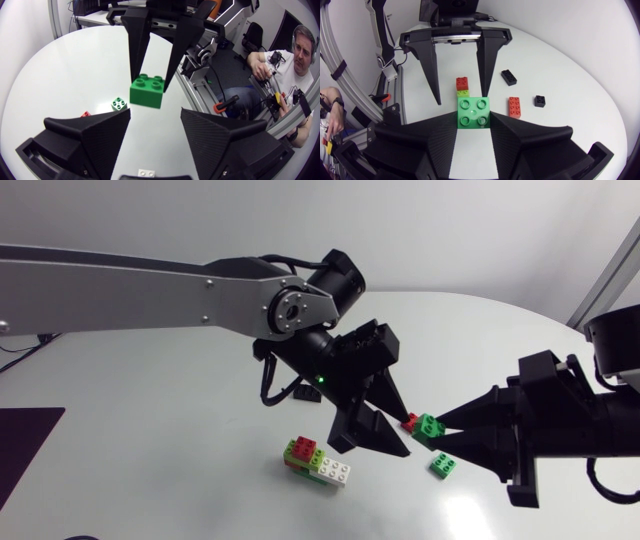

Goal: Separate the duplo bricks

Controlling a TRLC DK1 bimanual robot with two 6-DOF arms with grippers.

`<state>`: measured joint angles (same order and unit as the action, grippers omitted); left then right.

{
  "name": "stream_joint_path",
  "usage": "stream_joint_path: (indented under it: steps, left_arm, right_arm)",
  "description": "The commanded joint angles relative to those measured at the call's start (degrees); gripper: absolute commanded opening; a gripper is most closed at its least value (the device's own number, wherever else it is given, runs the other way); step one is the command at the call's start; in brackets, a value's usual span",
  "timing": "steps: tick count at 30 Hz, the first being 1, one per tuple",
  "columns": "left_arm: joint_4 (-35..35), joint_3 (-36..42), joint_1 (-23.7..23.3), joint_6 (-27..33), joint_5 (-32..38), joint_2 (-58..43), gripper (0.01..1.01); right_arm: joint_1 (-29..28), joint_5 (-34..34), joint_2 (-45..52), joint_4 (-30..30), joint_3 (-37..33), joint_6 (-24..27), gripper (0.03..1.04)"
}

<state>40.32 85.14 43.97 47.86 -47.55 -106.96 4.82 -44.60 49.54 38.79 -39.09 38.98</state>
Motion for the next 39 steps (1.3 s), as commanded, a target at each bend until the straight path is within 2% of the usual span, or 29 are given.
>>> stream_joint_path:
  steps: [1,4,6,12,16,19,28,34,39]
  left_arm:
    - [0.7,0.2,-2.6,1.6,0.4,-0.2,0.926]
    - [0.7,-0.2,-4.0,1.9,3.3,-0.1,0.934]
    - [0.6,-1.1,-4.2,2.1,6.2,-0.1,0.944]
    - [0.6,-4.5,-4.1,4.5,17.1,0.0,0.944]
    - [0.9,-6.7,-4.2,6.0,21.8,1.0,0.944]
    - [2.4,-7.7,-4.5,7.3,24.0,1.8,0.944]
    - [7.7,-9.2,-5.5,11.0,28.2,3.7,0.943]
    - [8.3,-11.8,-5.6,13.1,30.9,3.9,0.943]
    - [7.6,-13.8,-5.6,16.0,33.5,3.2,0.916]
  right_arm:
    - [-3.7,-0.2,0.9,0.6,0.8,3.8,0.30]
    - [-9.4,0.1,5.3,-0.5,1.6,8.3,0.30]
    - [-12.0,2.5,7.2,-3.7,3.2,9.6,0.30]
    - [-12.2,13.2,11.8,-18.5,10.4,7.3,0.30]
    - [-12.2,17.8,20.5,-26.8,11.9,7.2,0.30]
    - [-12.3,19.9,25.7,-31.0,12.0,6.9,0.30]
    - [-13.5,23.2,32.9,-34.4,11.4,5.8,0.30]
    - [-14.8,24.4,38.8,-36.1,10.4,5.9,0.31]
    - [-14.7,24.6,39.8,-37.3,10.5,5.8,0.31]
